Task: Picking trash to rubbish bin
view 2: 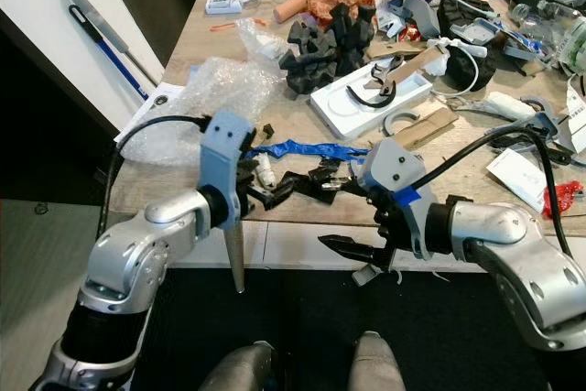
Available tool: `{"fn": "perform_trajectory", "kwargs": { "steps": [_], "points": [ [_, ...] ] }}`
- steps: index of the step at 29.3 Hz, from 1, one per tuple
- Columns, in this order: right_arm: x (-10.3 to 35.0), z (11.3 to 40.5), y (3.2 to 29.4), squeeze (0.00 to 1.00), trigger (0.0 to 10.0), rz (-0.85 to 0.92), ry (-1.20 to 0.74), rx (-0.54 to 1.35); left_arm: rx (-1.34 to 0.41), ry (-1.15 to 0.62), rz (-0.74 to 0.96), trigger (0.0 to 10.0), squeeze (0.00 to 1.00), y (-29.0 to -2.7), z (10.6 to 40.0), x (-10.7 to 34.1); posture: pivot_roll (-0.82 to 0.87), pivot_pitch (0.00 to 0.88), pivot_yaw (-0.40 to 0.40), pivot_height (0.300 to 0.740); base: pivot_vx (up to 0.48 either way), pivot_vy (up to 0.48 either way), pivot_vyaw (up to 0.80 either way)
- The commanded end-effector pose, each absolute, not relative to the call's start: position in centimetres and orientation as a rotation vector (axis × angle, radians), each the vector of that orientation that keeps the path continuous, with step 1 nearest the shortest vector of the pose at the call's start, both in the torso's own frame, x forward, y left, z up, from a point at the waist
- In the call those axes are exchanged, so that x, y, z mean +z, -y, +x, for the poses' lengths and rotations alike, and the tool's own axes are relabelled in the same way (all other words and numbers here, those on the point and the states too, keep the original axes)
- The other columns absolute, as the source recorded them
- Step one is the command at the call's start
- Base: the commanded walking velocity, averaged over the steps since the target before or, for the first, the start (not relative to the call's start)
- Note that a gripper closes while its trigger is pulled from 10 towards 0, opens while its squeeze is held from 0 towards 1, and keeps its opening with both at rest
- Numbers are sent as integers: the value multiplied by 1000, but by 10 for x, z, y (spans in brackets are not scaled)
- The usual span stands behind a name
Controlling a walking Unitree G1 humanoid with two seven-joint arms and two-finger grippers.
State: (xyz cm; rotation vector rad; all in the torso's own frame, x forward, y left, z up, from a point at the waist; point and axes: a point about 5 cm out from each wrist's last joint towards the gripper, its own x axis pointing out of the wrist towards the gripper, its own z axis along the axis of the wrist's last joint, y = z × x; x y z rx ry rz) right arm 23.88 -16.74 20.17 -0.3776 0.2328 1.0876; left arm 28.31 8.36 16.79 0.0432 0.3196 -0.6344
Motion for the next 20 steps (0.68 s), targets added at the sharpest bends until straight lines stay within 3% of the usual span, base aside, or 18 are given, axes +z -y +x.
{"fn": "perform_trajectory", "kwargs": {
  "steps": [1, 9, 20],
  "points": [
    [203, 236, 164, 0, 10000, -378, -229, 1111, -642, -301, 83, 10000, 0, -85, 285, 167, -107, 194, 129, 740, 0, 0, 0],
    [204, 236, 164, 0, 10000, -378, -231, 1110, -681, -225, 175, 10000, 0, -77, 290, 169, -112, 193, 129, 740, 0, 0, 0],
    [204, 237, 163, 0, 10000, -379, -223, 1110, -684, -337, 172, 10000, 0, -70, 287, 158, -115, 170, 129, 740, 0, 0, 0]
  ]
}}
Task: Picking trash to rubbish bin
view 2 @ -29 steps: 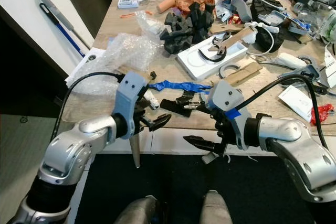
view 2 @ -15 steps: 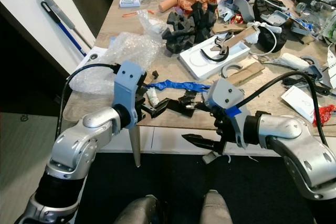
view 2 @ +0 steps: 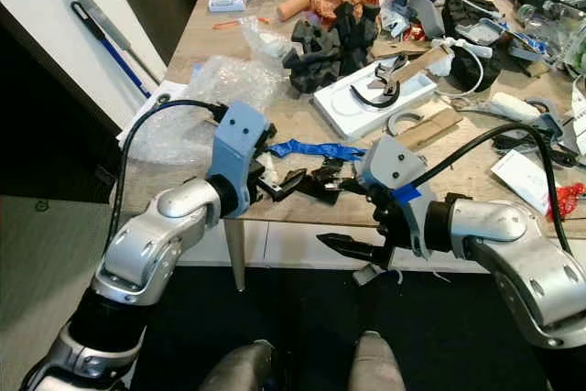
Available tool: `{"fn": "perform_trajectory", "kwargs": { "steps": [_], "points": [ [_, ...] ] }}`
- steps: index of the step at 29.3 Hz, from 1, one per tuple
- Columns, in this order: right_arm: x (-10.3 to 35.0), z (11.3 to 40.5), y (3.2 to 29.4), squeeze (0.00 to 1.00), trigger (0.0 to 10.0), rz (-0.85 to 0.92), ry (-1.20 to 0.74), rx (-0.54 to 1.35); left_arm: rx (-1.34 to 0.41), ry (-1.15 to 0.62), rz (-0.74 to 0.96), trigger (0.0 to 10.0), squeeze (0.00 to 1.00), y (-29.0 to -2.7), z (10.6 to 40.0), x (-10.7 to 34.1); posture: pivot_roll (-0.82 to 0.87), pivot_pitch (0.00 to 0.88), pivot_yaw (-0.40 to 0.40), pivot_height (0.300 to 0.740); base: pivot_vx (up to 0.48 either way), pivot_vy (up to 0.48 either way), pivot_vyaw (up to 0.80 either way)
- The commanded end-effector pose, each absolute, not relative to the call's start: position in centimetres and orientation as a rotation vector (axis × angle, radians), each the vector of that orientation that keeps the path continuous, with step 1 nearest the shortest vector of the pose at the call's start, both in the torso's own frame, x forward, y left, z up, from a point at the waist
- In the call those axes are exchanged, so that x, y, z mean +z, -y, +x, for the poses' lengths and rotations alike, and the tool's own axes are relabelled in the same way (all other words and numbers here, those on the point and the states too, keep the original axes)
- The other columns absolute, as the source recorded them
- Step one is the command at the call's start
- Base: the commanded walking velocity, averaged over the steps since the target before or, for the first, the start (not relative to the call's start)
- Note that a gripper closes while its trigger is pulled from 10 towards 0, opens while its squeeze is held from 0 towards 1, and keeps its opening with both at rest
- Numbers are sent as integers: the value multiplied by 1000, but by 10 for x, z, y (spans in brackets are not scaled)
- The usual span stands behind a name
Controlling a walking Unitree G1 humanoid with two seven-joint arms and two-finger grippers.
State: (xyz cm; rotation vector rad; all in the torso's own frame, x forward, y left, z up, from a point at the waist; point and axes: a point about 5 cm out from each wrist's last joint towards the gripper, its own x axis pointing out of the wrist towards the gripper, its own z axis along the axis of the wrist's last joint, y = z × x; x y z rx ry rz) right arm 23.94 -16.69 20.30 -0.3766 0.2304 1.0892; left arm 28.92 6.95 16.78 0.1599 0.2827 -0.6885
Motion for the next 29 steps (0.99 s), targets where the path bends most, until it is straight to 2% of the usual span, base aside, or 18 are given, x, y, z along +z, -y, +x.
{"fn": "perform_trajectory", "kwargs": {
  "steps": [1, 13, 22, 29],
  "points": [
    [204, 237, 163, 0, 10000, -380, -223, 1110, -673, -357, 178, 10000, 0, -70, 286, 155, -115, 170, 129, 740, 0, 0, 0],
    [204, 237, 163, 0, 10000, -380, -220, 1111, -633, -508, 144, 10000, 0, -57, 285, 148, -118, 159, 129, 740, 0, 0, 0],
    [205, 236, 162, 0, 10000, -380, -215, 1112, -471, -582, 196, 10000, 0, -62, 294, 143, -120, 170, 136, 740, 0, 0, 0],
    [206, 235, 163, 0, 10000, -382, -212, 1108, -429, -595, 258, 10000, 0, -61, 296, 139, -123, 173, 140, 740, 0, 0, 0]
  ]
}}
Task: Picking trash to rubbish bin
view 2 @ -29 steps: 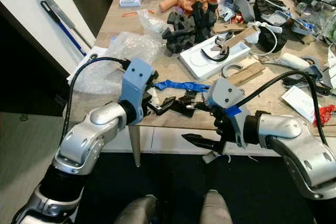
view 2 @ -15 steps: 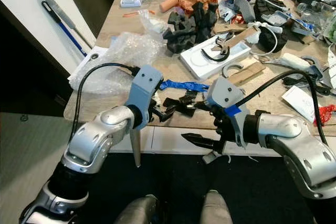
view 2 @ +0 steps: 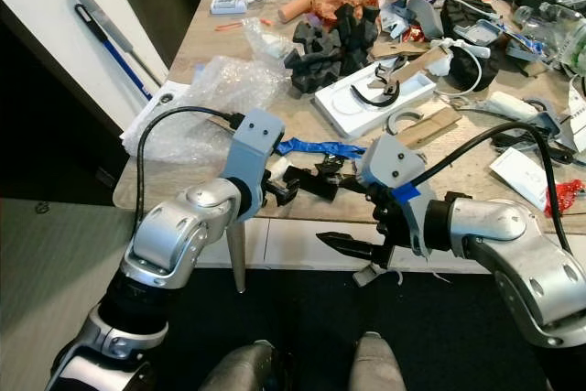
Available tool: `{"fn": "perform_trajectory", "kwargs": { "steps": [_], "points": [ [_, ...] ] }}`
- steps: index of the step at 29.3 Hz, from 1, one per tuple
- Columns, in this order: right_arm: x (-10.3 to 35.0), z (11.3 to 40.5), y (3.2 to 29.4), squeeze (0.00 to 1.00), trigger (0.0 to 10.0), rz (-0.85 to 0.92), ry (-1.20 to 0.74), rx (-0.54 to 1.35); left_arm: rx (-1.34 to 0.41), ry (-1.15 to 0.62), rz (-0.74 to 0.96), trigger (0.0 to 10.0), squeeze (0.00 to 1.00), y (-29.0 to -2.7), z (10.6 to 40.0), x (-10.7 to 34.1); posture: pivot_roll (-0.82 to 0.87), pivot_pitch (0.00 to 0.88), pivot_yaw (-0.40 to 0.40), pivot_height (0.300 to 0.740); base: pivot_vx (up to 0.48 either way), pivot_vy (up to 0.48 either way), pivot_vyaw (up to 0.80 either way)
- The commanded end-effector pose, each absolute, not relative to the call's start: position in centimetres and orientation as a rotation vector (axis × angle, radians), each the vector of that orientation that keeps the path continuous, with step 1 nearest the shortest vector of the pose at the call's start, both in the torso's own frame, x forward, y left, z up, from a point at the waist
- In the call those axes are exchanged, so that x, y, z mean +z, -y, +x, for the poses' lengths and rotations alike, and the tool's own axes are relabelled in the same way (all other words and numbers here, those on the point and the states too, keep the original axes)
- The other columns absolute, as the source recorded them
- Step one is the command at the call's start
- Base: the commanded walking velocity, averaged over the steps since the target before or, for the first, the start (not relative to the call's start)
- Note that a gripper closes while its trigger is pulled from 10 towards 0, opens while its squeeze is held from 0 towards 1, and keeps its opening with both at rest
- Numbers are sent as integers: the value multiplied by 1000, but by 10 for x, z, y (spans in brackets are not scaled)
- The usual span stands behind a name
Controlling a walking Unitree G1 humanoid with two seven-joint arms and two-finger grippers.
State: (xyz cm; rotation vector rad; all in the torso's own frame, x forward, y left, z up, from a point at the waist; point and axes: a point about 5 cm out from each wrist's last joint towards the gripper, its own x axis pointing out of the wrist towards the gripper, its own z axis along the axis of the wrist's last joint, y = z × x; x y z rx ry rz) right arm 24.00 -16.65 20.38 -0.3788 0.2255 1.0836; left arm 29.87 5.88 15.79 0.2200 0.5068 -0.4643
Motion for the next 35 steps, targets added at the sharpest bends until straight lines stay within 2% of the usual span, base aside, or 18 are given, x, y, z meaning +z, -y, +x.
{"fn": "perform_trajectory", "kwargs": {
  "steps": [1, 6, 7, 8, 9, 28, 35],
  "points": [
    [206, 235, 163, 0, 10000, -382, -212, 1108, -429, -595, 258, 10000, 0, -61, 296, 139, -123, 173, 140, 740, 0, 0, 0],
    [206, 235, 163, 0, 10000, -383, -212, 1108, -447, -612, 265, 10000, 0, -58, 294, 136, -123, 174, 140, 740, 0, 0, 0],
    [206, 235, 163, 0, 10000, -382, -212, 1108, -451, -614, 264, 7059, 0, -57, 294, 136, -123, 174, 140, 740, 0, 0, 0],
    [206, 235, 163, 0, 10000, -382, -213, 1109, -463, -616, 267, 1647, 0, -57, 293, 136, -123, 175, 140, 740, 0, 0, 0],
    [206, 235, 163, 0, 10000, -382, -213, 1110, -469, -618, 269, 0, 0, -56, 292, 136, -123, 175, 140, 740, 0, 0, 0],
    [207, 234, 164, 0, 10000, -381, -222, 1115, -473, -625, 279, 0, 0, -58, 292, 134, -121, 185, 135, 740, 0, 0, 0],
    [207, 236, 164, 0, 10000, -381, -218, 1112, -513, -536, 229, 0, 0, -60, 300, 146, -117, 182, 129, 740, 0, 0, 0]
  ]
}}
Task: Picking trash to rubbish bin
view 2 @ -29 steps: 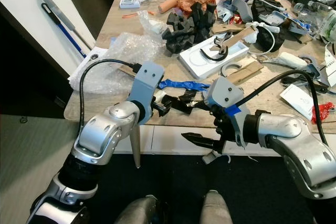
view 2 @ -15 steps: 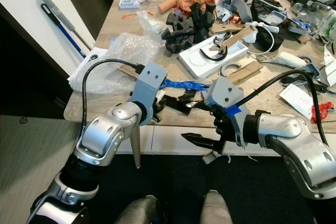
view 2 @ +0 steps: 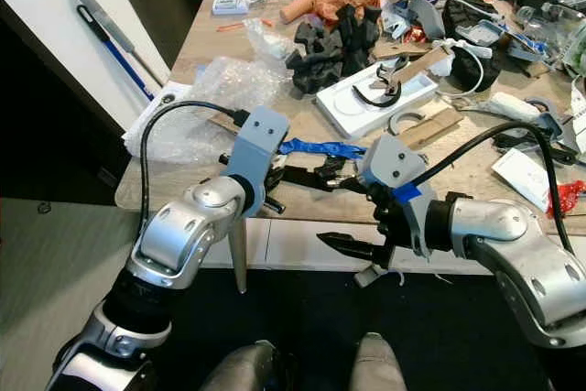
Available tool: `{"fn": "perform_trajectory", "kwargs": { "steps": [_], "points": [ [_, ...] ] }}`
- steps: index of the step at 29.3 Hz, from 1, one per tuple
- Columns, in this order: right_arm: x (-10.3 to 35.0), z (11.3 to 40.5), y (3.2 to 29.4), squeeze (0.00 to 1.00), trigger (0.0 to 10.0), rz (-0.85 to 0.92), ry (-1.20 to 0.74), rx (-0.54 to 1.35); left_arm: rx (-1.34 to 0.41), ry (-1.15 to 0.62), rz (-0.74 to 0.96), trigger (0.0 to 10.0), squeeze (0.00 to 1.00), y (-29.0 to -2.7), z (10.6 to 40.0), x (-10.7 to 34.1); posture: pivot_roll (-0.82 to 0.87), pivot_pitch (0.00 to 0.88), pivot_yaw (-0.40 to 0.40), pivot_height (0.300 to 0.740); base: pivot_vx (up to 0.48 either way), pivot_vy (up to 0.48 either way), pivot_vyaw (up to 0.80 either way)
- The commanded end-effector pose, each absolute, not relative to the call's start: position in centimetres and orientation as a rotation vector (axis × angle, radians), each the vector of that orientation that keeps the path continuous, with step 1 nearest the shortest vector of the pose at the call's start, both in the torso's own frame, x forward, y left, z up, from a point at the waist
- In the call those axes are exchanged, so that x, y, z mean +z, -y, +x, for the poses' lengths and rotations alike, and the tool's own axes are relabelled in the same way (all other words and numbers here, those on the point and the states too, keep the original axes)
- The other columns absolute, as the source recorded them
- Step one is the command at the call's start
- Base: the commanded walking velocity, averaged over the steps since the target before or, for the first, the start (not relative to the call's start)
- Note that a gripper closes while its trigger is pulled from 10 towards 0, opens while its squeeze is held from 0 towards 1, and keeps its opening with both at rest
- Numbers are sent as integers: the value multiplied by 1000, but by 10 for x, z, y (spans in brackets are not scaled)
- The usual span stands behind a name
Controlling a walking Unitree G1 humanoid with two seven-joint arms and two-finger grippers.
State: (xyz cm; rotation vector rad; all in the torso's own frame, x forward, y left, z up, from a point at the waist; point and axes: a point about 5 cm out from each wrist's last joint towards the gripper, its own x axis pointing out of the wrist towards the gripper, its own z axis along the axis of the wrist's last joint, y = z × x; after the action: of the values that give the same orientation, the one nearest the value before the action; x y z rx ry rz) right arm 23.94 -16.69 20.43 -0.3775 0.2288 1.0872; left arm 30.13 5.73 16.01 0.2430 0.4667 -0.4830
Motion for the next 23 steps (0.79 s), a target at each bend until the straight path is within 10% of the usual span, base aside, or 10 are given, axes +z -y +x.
{"fn": "perform_trajectory", "kwargs": {
  "steps": [1, 2, 11, 23],
  "points": [
    [207, 237, 164, 0, 10000, -381, -217, 1112, -546, -499, 201, 549, 0, -61, 302, 151, -116, 180, 128, 740, 0, 0, 0],
    [207, 237, 164, 0, 10000, -379, -215, 1112, -552, -478, 191, 2510, 0, -65, 305, 154, -114, 174, 125, 740, 0, 0, 0],
    [209, 245, 162, 0, 10000, -371, -185, 1122, -561, -388, 78, 9137, 0, -102, 316, 161, -96, 125, 100, 740, 0, 0, 0],
    [205, 252, 154, 0, 10000, -334, -151, 1145, -648, -220, 3, 10000, 0, -132, 321, 178, -60, 40, 72, 740, 0, 0, 0]
  ]
}}
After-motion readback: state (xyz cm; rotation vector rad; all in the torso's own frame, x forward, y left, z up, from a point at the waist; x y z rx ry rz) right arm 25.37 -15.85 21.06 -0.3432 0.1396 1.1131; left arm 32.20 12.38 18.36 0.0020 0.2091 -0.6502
